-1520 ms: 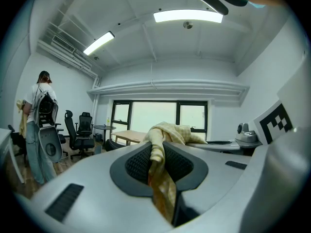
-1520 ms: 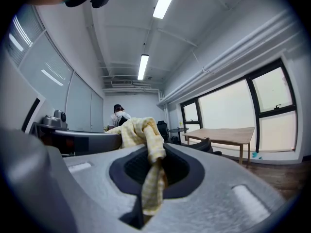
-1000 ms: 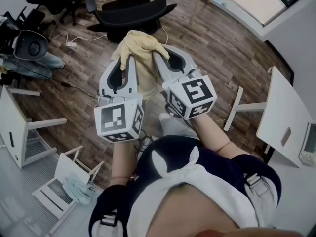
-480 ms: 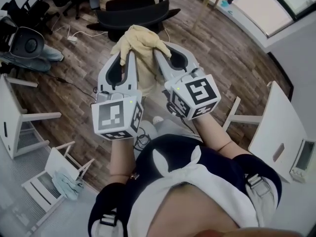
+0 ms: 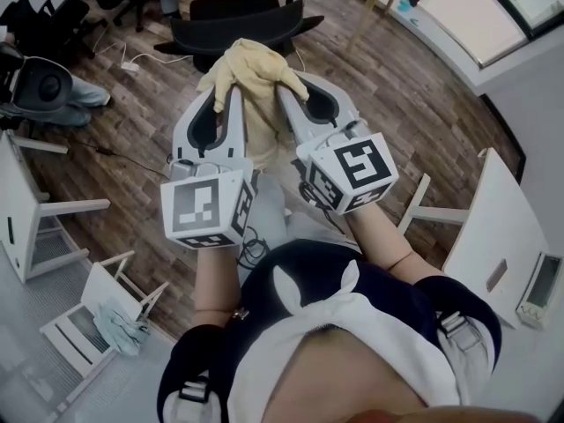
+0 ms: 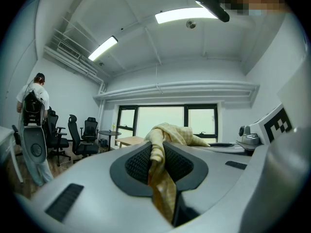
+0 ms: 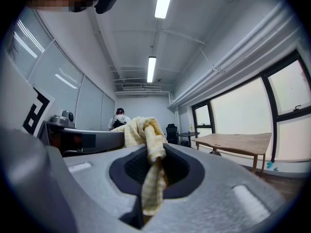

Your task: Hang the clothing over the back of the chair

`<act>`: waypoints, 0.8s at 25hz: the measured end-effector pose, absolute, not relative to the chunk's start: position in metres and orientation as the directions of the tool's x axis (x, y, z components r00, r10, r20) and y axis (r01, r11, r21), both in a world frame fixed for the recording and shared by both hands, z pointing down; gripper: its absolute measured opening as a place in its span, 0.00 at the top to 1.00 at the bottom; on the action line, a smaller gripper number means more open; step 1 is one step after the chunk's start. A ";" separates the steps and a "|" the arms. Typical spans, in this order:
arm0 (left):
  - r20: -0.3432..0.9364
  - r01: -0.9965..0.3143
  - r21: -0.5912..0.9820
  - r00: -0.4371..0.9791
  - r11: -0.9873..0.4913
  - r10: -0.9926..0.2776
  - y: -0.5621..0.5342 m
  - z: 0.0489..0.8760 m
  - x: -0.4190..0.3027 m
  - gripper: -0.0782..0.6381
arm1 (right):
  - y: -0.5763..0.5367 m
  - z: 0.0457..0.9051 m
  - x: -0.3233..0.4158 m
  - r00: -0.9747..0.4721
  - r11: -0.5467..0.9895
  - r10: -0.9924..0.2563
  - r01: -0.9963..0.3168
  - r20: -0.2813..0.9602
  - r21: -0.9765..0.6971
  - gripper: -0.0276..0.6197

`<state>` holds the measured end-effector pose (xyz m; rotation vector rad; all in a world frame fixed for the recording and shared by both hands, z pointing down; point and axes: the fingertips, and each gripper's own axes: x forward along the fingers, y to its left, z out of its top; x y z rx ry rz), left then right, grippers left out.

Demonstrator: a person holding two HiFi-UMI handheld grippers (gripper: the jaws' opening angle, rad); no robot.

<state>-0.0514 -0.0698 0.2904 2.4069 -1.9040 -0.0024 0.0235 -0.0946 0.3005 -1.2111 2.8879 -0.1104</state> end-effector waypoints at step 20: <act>0.024 -0.962 0.028 0.273 -0.272 -0.962 -0.143 0.266 -0.081 0.80 | -0.167 0.277 -0.005 -0.676 0.676 -0.737 -0.736 -0.008 -0.045 0.90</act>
